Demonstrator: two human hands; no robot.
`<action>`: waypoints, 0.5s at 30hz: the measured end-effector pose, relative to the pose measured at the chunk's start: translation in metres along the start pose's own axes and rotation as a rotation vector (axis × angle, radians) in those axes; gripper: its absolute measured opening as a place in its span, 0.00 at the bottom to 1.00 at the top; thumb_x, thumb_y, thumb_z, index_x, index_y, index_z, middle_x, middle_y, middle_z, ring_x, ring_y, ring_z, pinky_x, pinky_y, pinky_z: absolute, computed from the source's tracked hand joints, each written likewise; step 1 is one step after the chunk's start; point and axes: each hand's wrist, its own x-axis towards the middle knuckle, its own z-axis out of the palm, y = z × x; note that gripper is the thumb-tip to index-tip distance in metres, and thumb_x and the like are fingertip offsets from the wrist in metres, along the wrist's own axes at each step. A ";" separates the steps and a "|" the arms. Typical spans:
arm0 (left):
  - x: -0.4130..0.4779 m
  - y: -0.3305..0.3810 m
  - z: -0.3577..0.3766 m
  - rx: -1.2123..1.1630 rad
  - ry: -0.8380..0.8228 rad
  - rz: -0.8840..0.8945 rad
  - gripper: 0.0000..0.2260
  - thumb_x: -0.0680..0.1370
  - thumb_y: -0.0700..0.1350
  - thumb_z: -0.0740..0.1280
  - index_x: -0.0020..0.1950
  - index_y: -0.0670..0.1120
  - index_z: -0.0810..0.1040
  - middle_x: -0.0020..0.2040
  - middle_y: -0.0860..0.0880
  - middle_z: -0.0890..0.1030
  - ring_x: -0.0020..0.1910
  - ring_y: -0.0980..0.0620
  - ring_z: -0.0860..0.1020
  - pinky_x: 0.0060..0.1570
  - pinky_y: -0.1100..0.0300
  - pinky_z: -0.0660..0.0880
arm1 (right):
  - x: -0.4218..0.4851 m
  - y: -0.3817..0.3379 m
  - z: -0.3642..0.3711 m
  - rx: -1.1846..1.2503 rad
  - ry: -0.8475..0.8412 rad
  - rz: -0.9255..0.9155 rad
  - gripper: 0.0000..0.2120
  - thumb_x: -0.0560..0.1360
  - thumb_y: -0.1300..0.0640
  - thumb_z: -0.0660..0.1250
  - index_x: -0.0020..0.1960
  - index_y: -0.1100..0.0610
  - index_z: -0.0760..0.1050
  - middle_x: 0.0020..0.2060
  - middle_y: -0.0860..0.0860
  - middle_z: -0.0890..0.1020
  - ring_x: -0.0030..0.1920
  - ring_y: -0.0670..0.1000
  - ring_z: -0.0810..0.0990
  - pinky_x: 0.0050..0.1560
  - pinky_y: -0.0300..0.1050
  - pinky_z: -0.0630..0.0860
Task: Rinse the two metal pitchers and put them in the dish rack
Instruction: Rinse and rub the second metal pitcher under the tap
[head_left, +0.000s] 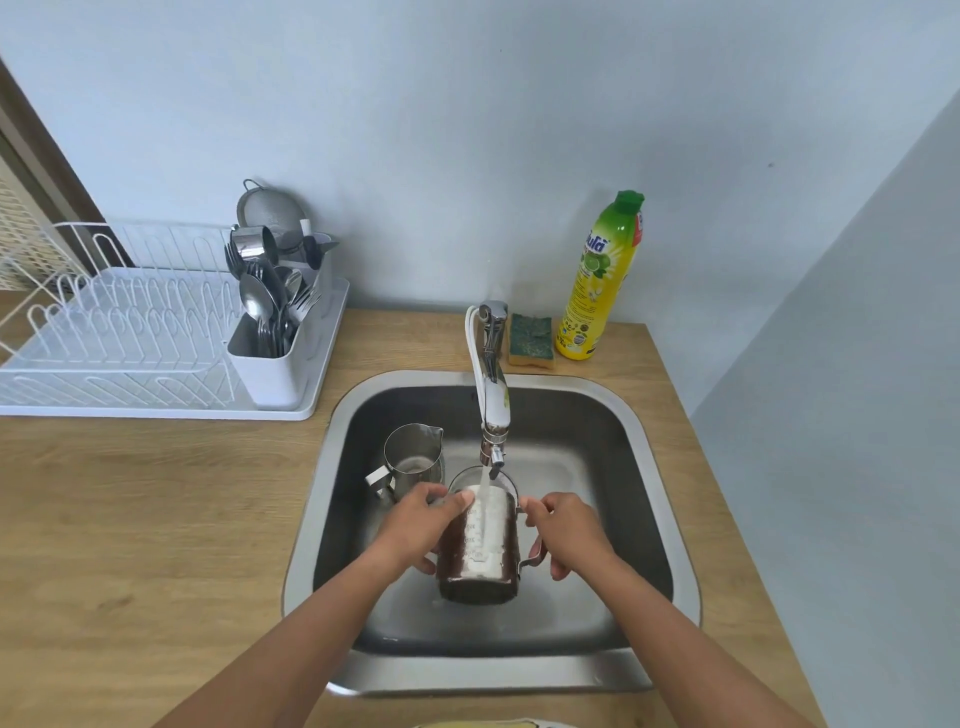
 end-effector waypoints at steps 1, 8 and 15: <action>-0.001 0.001 0.000 0.001 -0.006 -0.013 0.22 0.75 0.62 0.67 0.63 0.50 0.73 0.56 0.47 0.80 0.46 0.45 0.82 0.40 0.45 0.84 | 0.001 -0.001 0.000 -0.010 0.001 0.003 0.19 0.80 0.43 0.58 0.46 0.57 0.78 0.31 0.54 0.85 0.19 0.52 0.77 0.32 0.46 0.83; 0.001 0.004 0.001 0.042 -0.041 -0.066 0.22 0.75 0.66 0.63 0.52 0.49 0.78 0.45 0.46 0.83 0.41 0.44 0.84 0.36 0.43 0.83 | 0.004 -0.002 0.003 0.105 -0.056 0.071 0.20 0.79 0.45 0.61 0.47 0.61 0.79 0.28 0.56 0.83 0.27 0.60 0.82 0.28 0.49 0.81; 0.003 0.005 0.000 0.068 -0.068 -0.085 0.24 0.74 0.67 0.63 0.53 0.47 0.79 0.47 0.40 0.84 0.40 0.41 0.85 0.37 0.40 0.83 | 0.007 -0.003 0.003 0.200 -0.106 0.140 0.19 0.80 0.47 0.62 0.45 0.63 0.79 0.23 0.55 0.76 0.18 0.51 0.71 0.23 0.45 0.77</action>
